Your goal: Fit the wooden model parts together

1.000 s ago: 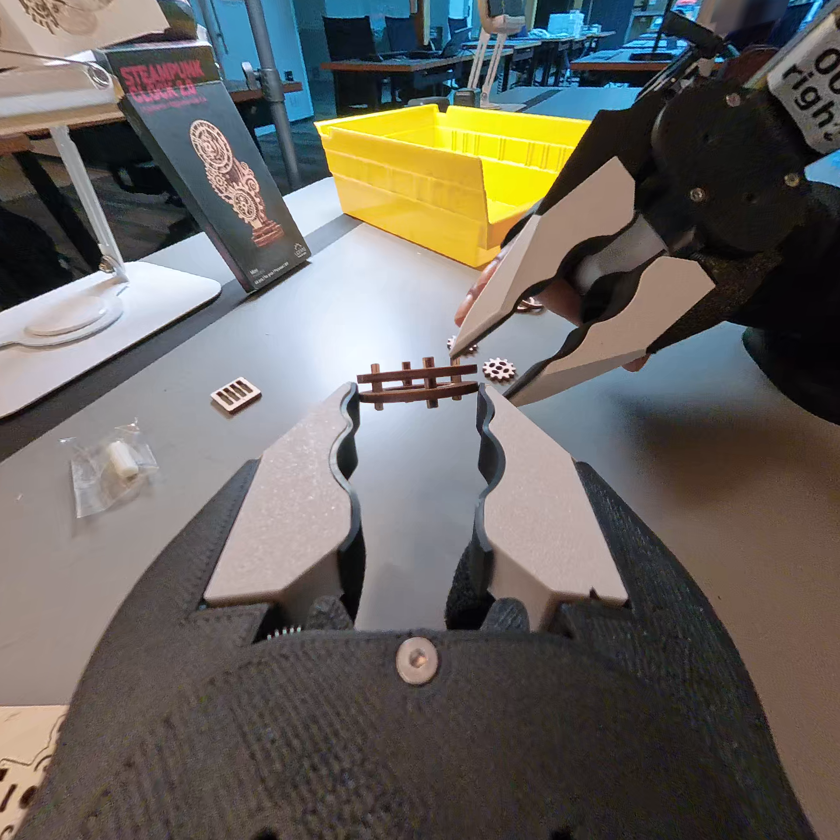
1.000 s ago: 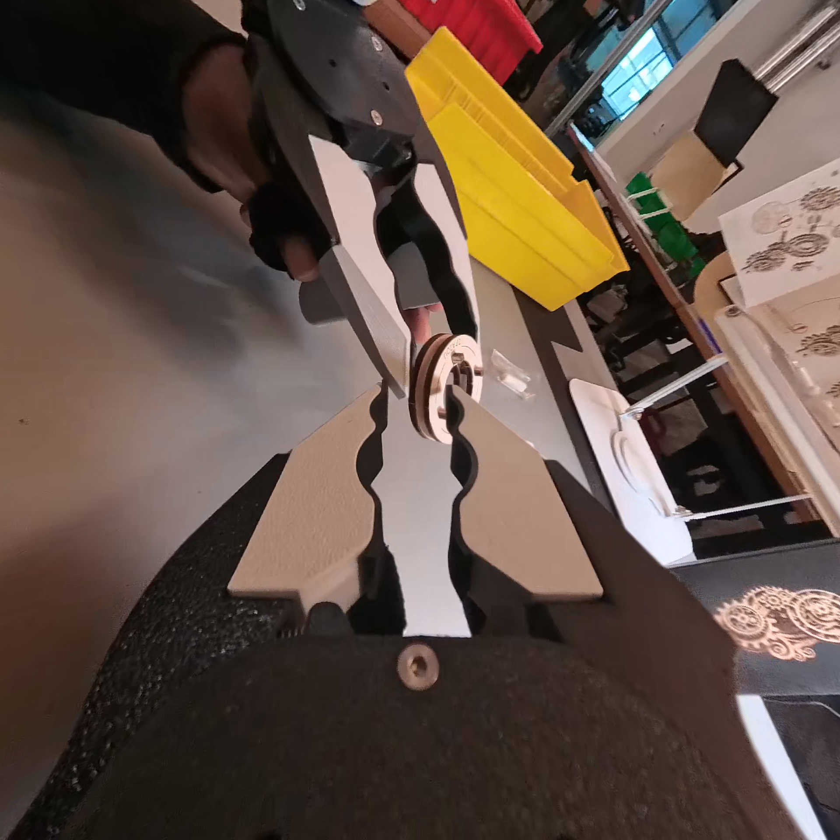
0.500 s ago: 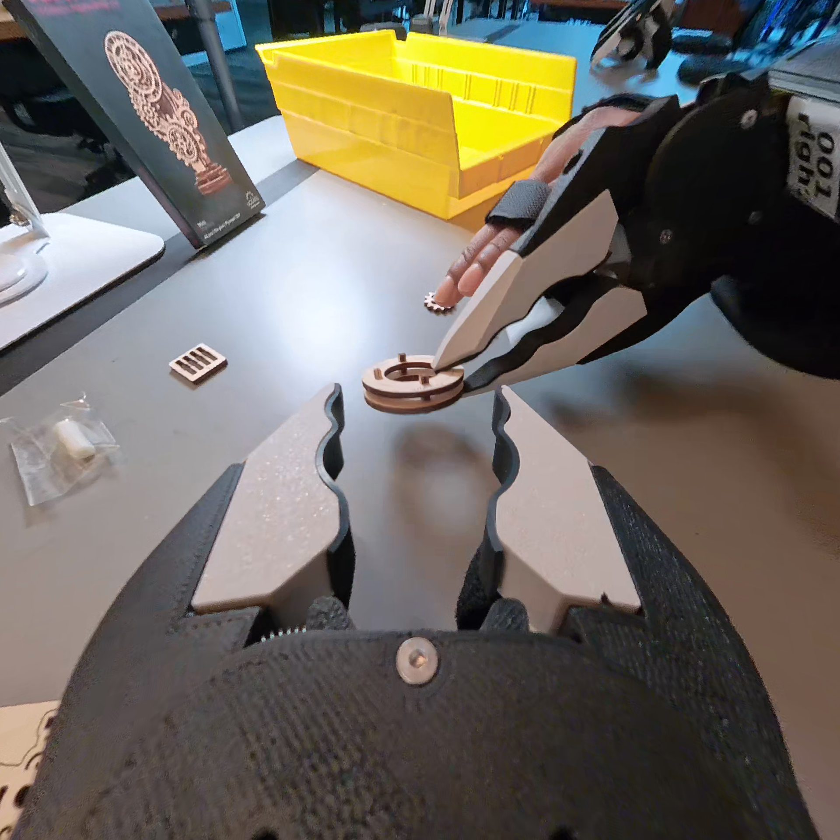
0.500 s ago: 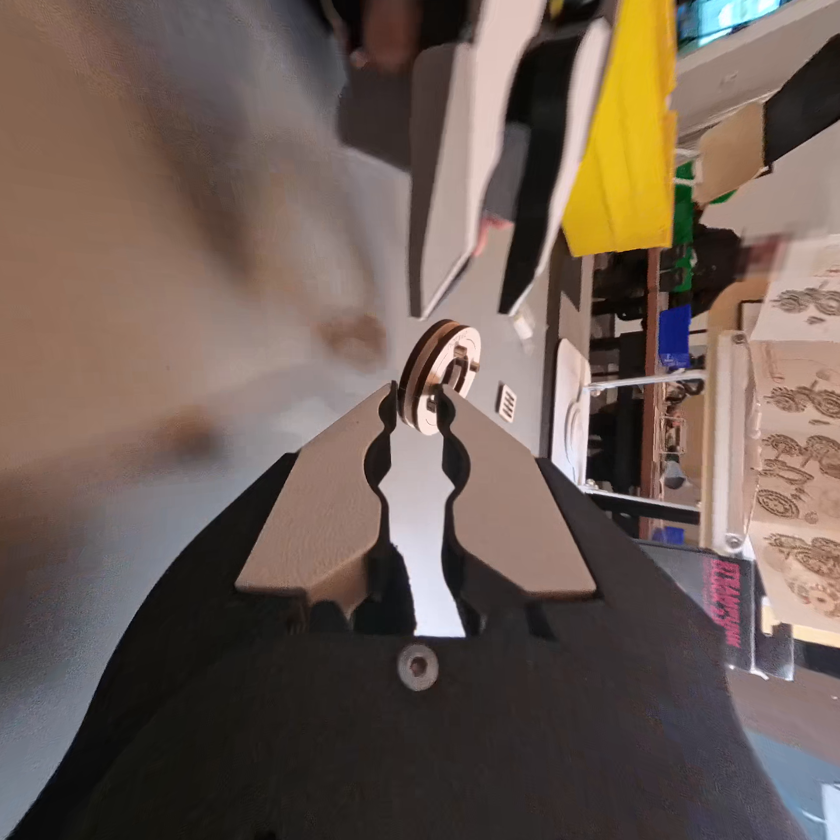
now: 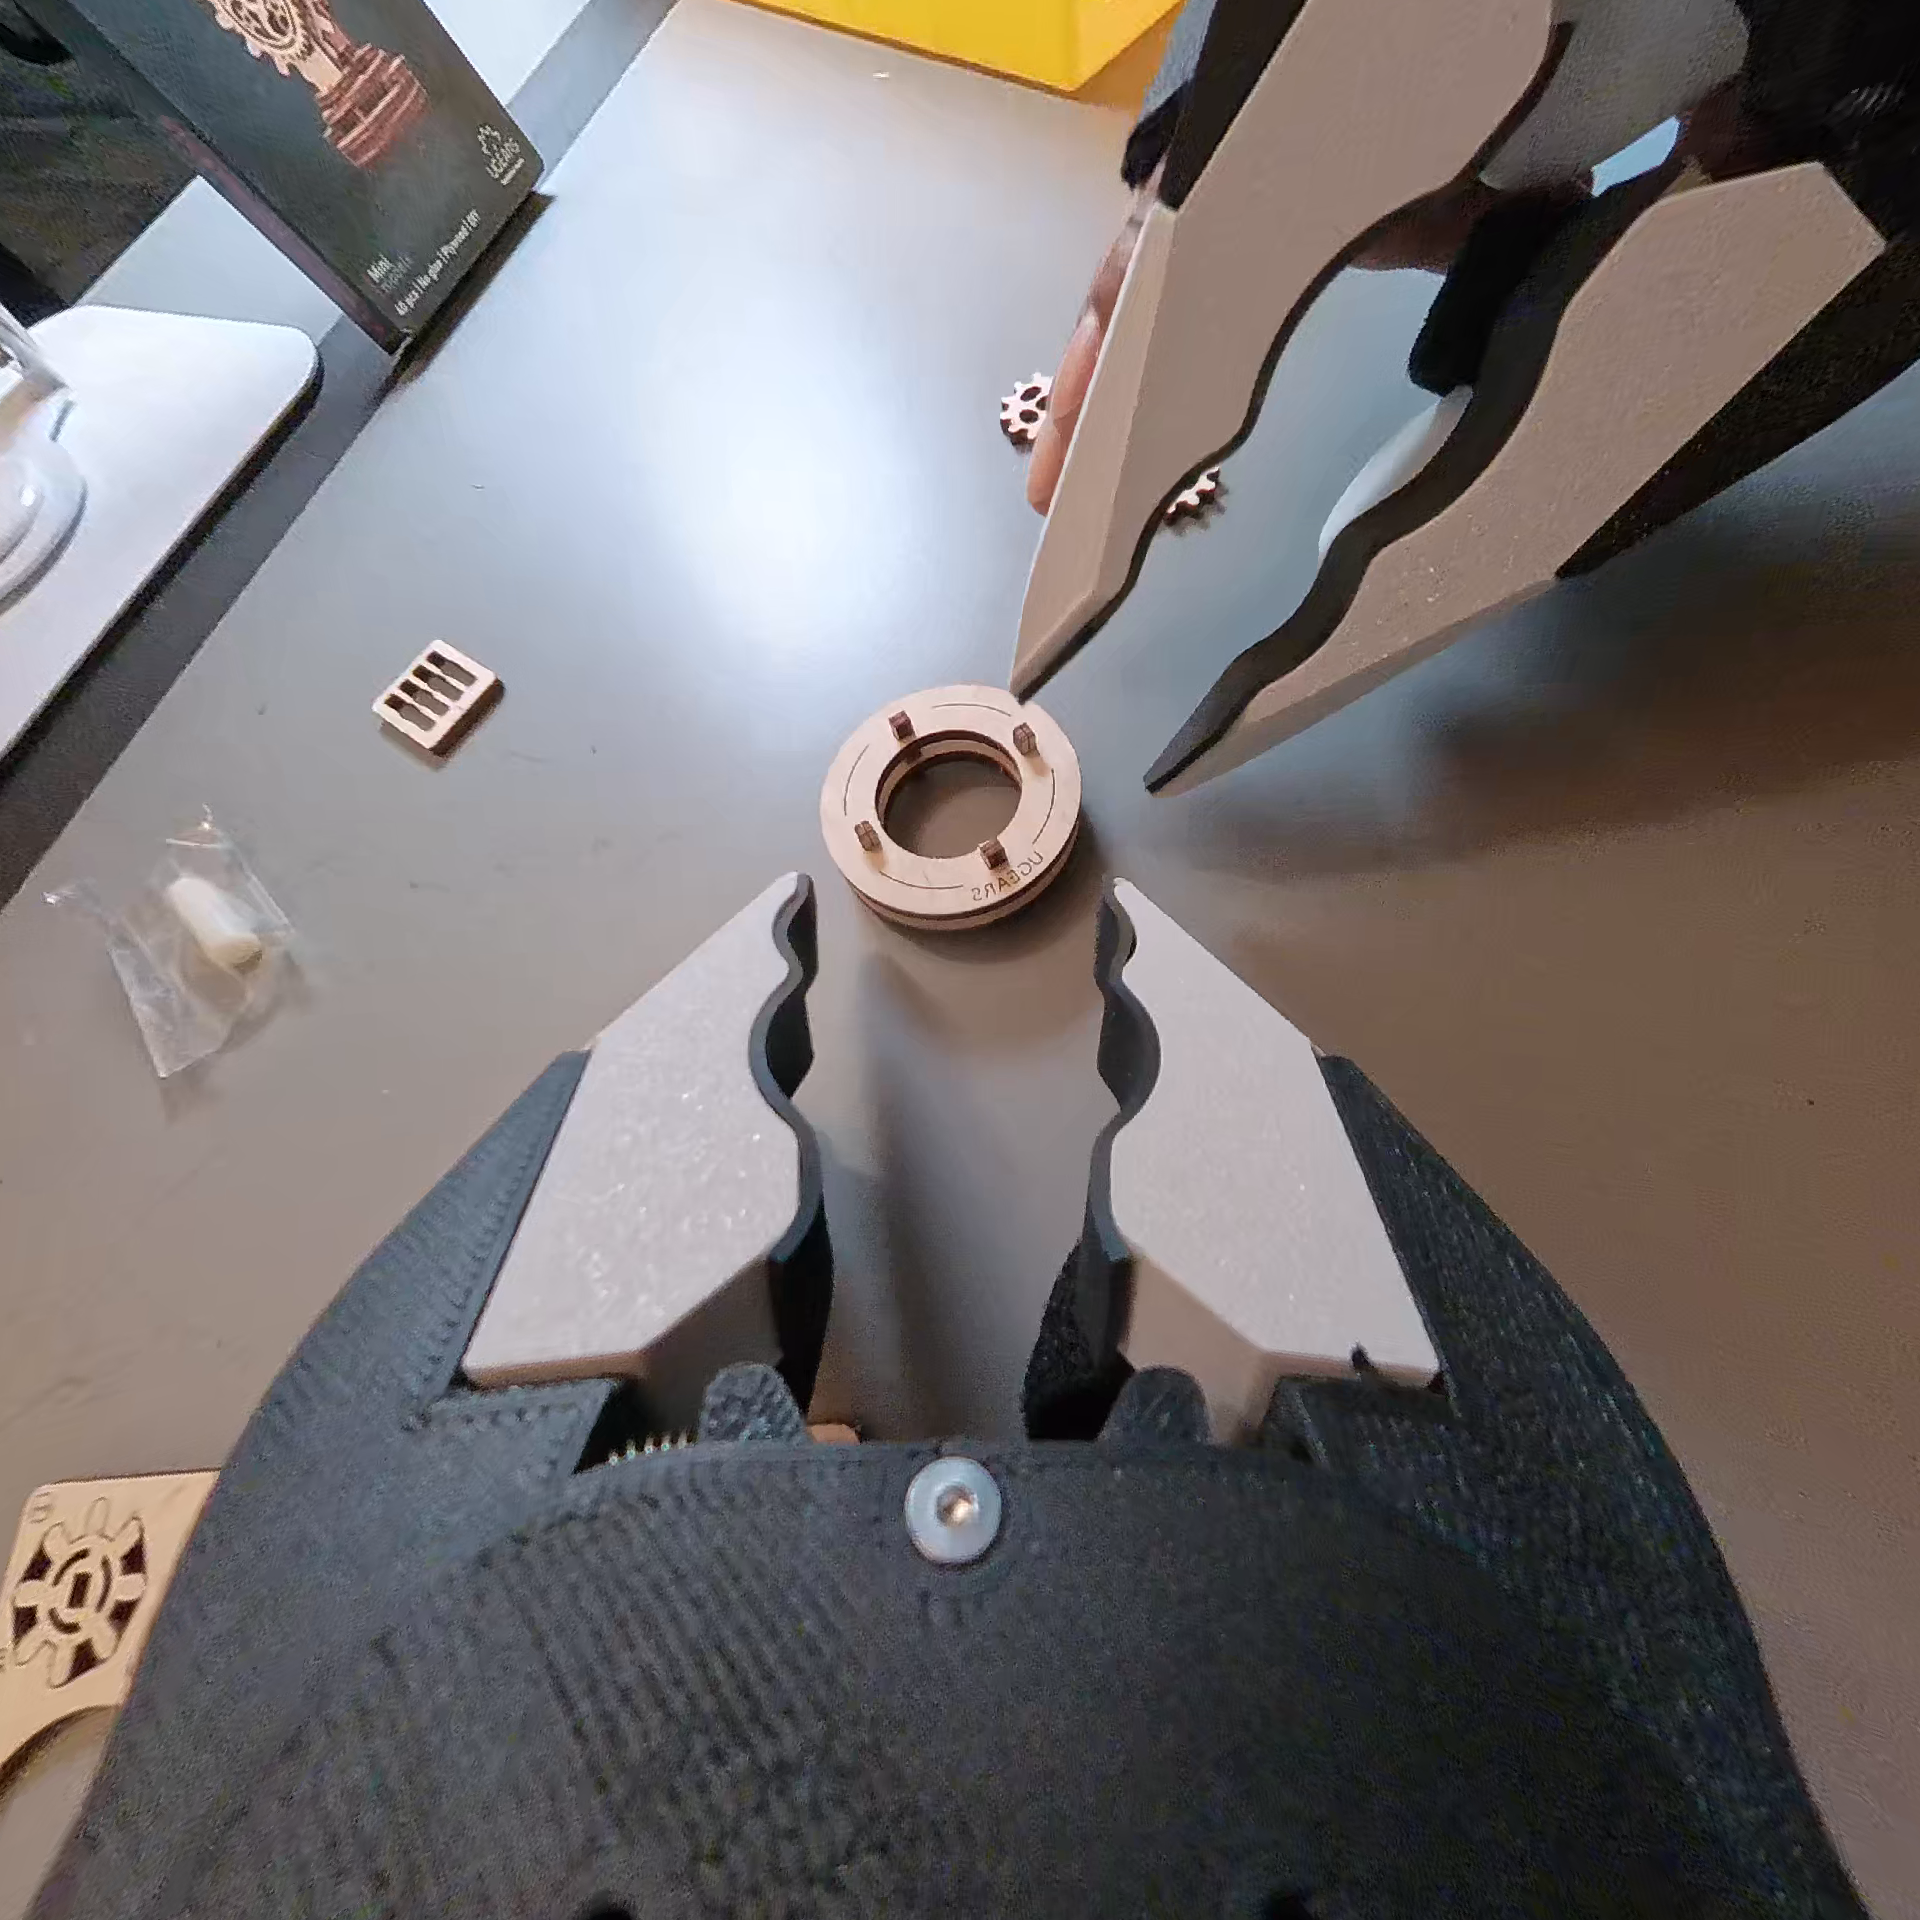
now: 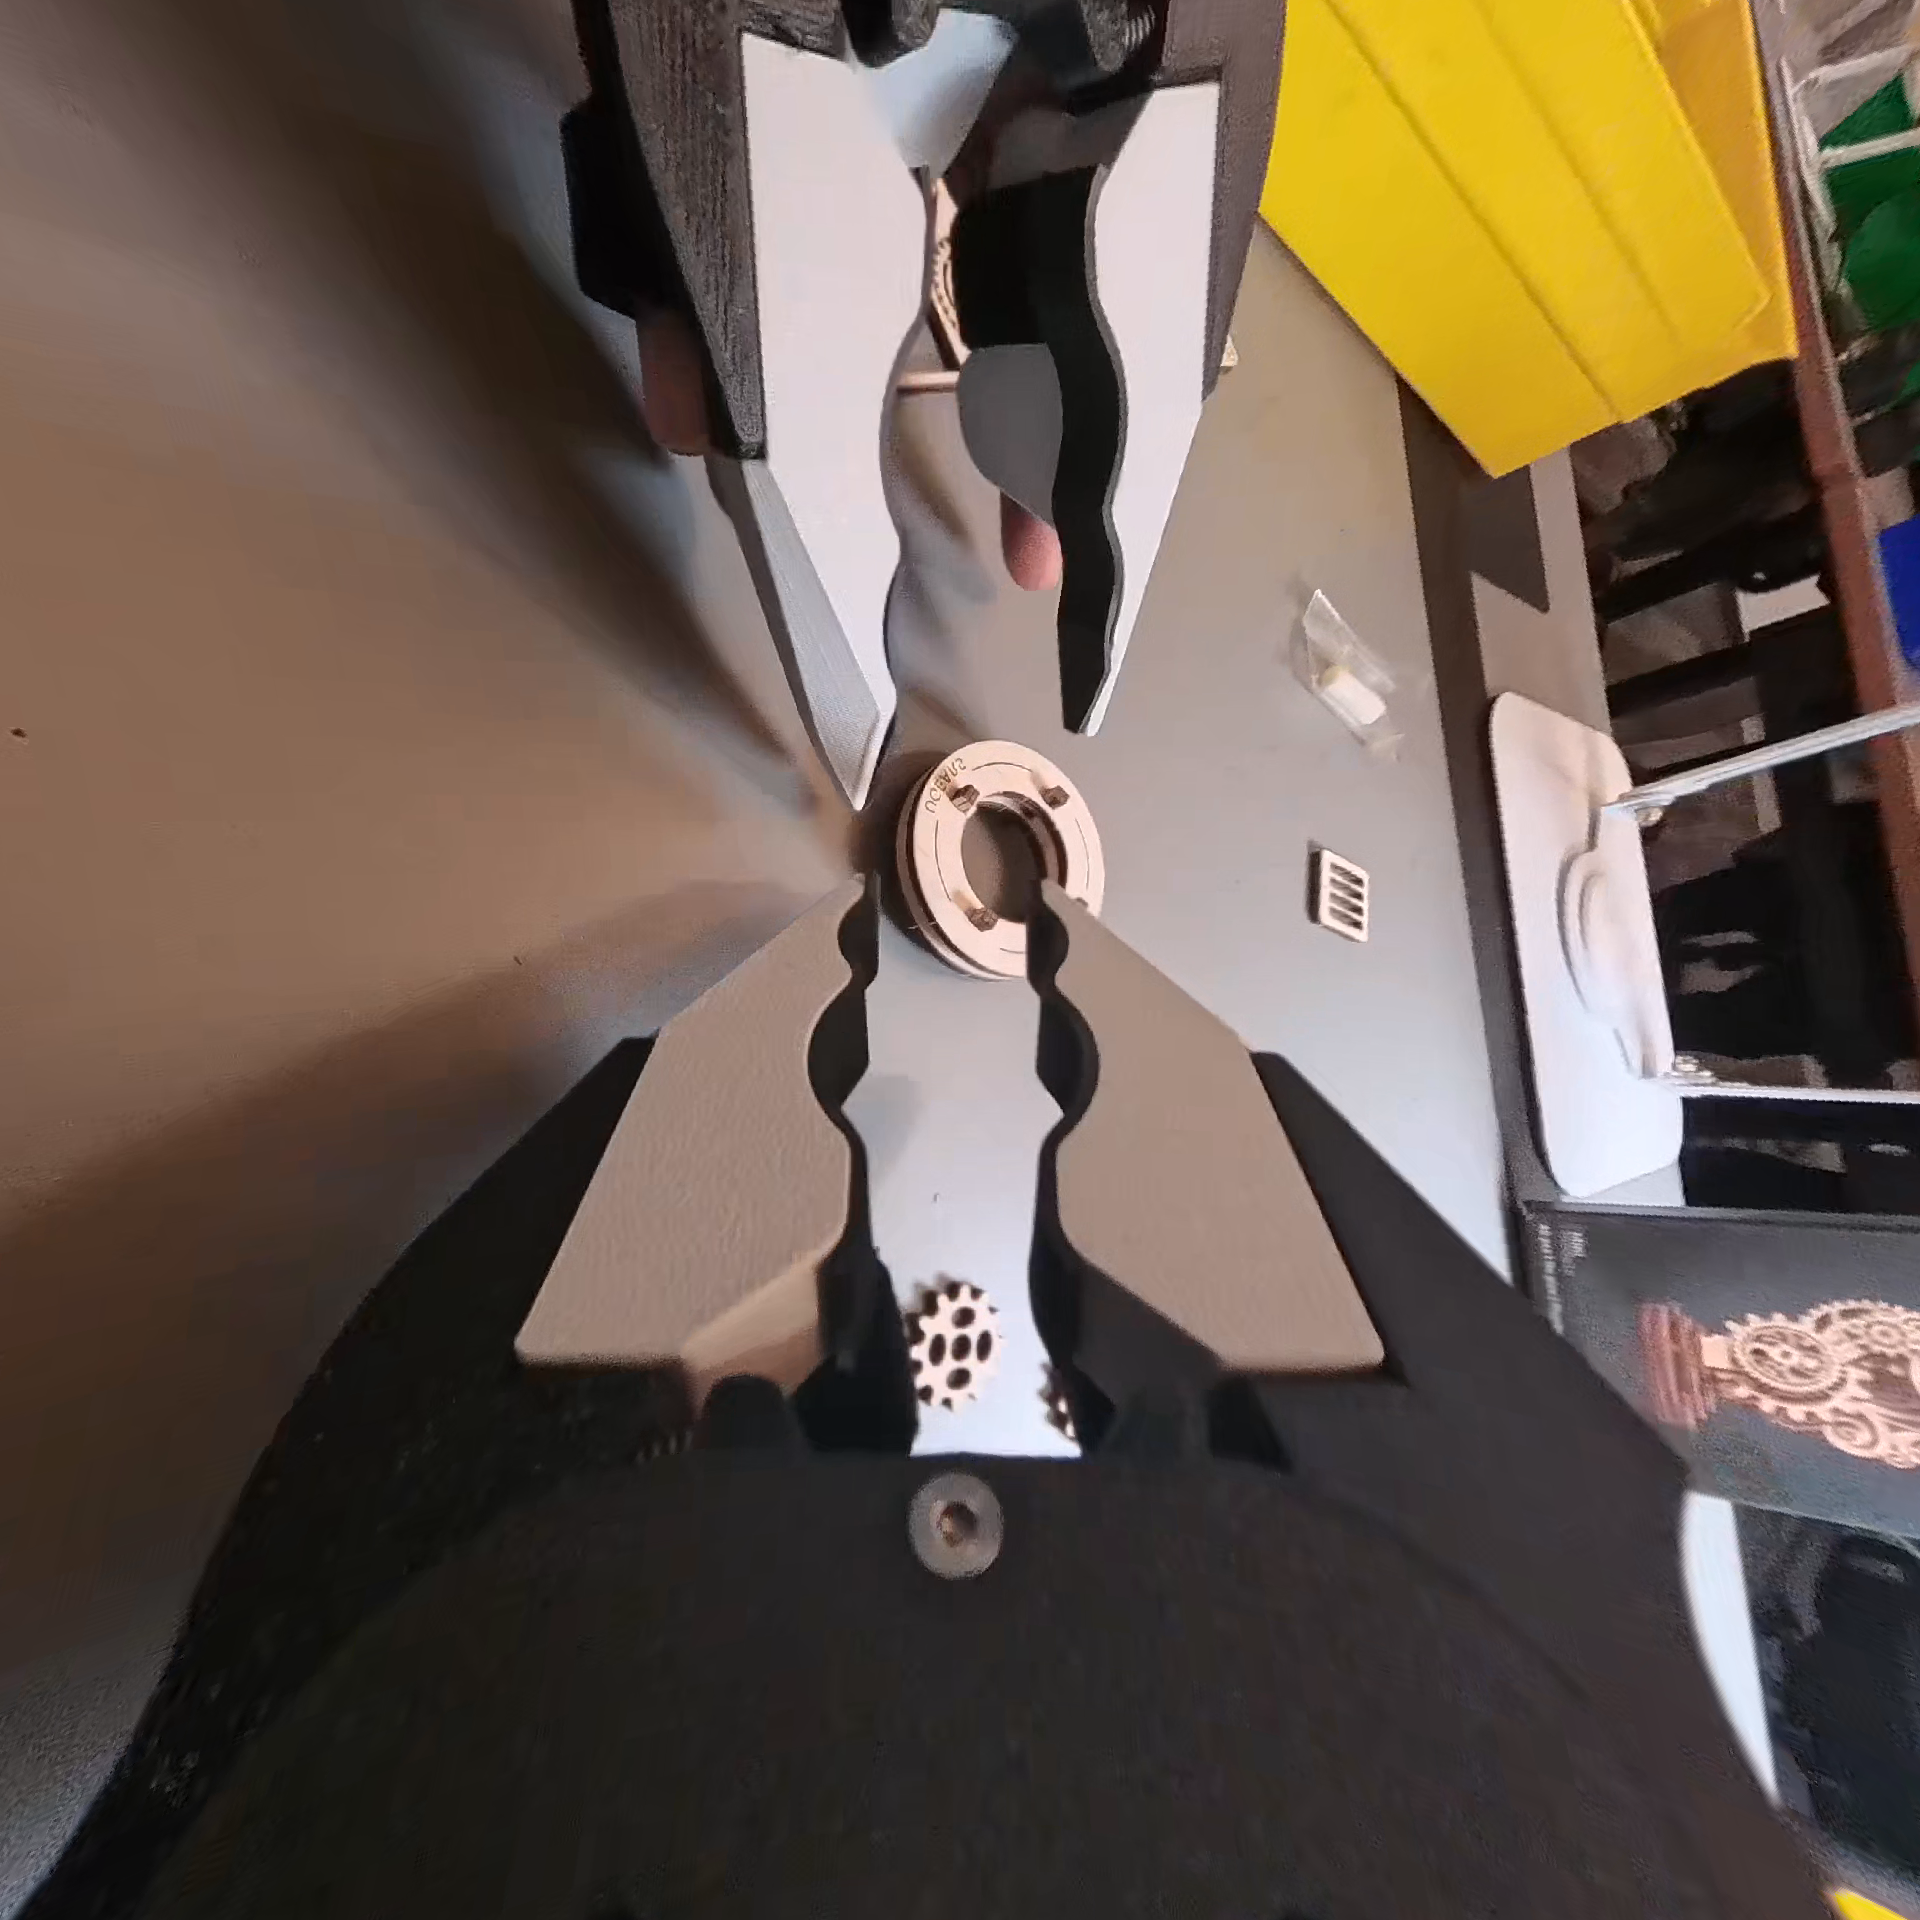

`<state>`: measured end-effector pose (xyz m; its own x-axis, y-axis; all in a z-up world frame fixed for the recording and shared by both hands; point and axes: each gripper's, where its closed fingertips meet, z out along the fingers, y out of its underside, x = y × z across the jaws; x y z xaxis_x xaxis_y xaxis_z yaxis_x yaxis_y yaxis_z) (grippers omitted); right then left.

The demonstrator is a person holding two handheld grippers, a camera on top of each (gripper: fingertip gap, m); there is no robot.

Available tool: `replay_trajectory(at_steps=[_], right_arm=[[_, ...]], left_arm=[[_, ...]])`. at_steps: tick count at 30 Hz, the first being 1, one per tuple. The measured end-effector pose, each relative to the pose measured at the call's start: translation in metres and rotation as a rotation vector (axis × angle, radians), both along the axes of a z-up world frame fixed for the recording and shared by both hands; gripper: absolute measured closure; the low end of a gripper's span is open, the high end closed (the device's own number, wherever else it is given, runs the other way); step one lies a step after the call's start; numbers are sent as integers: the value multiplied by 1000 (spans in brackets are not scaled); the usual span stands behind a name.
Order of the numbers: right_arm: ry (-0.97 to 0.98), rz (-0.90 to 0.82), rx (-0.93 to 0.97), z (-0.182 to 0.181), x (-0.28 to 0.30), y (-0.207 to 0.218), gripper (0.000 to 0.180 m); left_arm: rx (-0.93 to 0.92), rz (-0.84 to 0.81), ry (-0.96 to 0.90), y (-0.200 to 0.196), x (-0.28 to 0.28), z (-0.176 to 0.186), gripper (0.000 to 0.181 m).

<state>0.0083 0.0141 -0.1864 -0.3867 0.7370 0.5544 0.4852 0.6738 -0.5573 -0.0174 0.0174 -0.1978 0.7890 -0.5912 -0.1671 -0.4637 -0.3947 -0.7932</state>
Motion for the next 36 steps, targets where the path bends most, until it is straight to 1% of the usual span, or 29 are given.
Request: replay_trajectory(at_steps=[1,4,6,9,12,15,18,21,23,26,29,30,32,36], right_arm=[[0,2,-12,-1,-1,-2,157],[-13,-17,-25,-8,-6,-2,161],[-31,-34,-2,-14,-5,4,163],[-39,-71,18,-12,1,18,165],[-33,-79,10,-7,7,24,164],[-1,-64,-11,0,4,20,162],[-10,-56,4,-4,-1,16,162],[3,-38,28,-6,-4,17,175],[-6,-13,36,-7,-1,18,180],[17,-4,32,1,1,22,179],[80,-32,-38,17,0,21,167],[114,-54,-69,26,-1,22,163],[227,-116,-147,51,-5,25,159],[501,-227,-426,101,-16,24,158]], left_arm=[[0,-7,8,0,0,-1,129],[-16,-26,27,-3,2,-4,138],[-17,-38,36,-5,3,-3,144],[-23,-72,41,-11,5,-3,152],[-3,-56,37,-8,1,1,152],[17,-33,20,-3,-1,4,150],[39,-20,17,0,-2,6,149],[79,15,-30,5,-4,17,149],[126,63,-81,10,-11,30,151],[222,188,-156,22,-31,55,159],[324,351,-185,36,-61,85,176],[359,404,-183,40,-72,95,181],[421,499,-160,46,-92,114,181],[516,632,-146,63,-122,151,181]])
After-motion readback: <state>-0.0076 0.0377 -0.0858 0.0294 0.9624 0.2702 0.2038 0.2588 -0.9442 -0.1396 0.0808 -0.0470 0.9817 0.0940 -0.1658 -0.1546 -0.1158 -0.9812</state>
